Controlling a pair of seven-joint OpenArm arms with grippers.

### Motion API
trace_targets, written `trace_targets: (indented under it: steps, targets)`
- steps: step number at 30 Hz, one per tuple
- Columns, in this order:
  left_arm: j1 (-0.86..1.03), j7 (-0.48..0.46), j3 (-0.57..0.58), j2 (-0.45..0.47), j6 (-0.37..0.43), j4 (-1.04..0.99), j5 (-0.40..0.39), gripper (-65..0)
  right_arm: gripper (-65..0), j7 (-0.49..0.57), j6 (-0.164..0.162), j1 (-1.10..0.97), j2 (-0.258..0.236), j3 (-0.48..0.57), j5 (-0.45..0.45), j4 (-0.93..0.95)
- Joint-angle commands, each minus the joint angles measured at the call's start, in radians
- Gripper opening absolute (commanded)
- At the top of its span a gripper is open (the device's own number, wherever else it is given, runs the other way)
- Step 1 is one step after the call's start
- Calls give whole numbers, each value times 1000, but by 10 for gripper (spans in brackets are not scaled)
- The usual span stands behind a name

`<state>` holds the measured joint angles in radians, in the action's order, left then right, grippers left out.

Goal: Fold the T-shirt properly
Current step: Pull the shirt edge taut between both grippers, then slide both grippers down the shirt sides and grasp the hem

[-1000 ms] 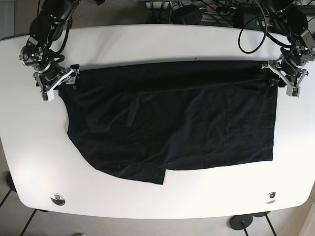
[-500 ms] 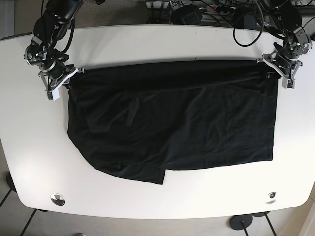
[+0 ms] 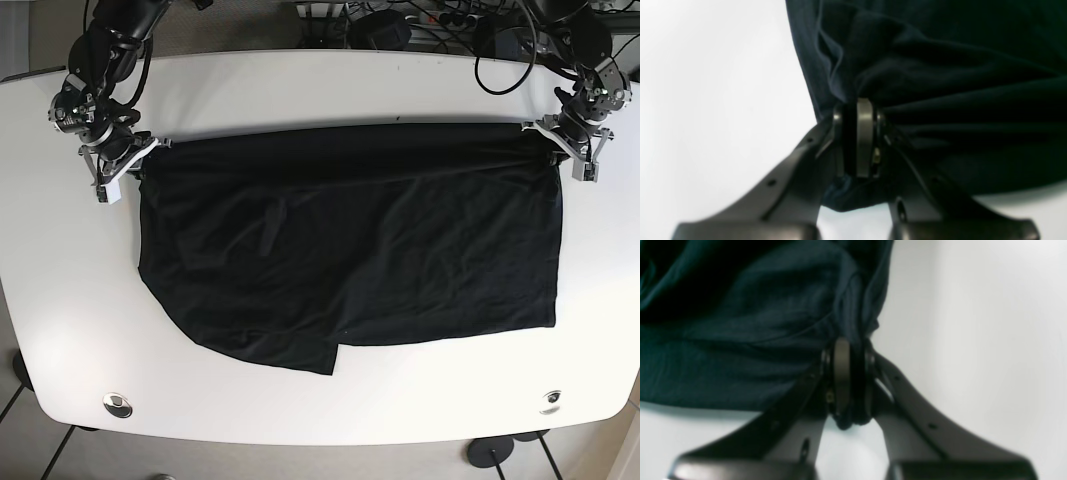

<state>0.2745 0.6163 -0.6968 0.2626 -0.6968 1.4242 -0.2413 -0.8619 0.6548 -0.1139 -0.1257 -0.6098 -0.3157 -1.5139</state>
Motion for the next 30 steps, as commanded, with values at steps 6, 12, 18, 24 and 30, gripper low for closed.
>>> trace_targets:
  steps: [6, 12, 18, 24, 30]
  targets:
    - [142, 66, -31, 7, -1, 89, 27, -650, -633, -9, 1, -154, -10, -85, 3, -119]
    - [228, 109, -94, -32, -1, 198, 27, -650, -631, -9, -2, -366, -12, -83, -118, -230]
    - [223, 121, -57, -29, -1, 235, 33, -483, -533, -9, -7, -382, 14, -86, -127, -267]
    - [98, 210, -30, -9, -1, 310, 32, -388, -71, -6, -5, -346, 14, -88, -125, -414]
    - [-71, 207, -22, -9, -1, 309, 33, -400, -95, -9, -10, -186, -25, -51, -121, -380]
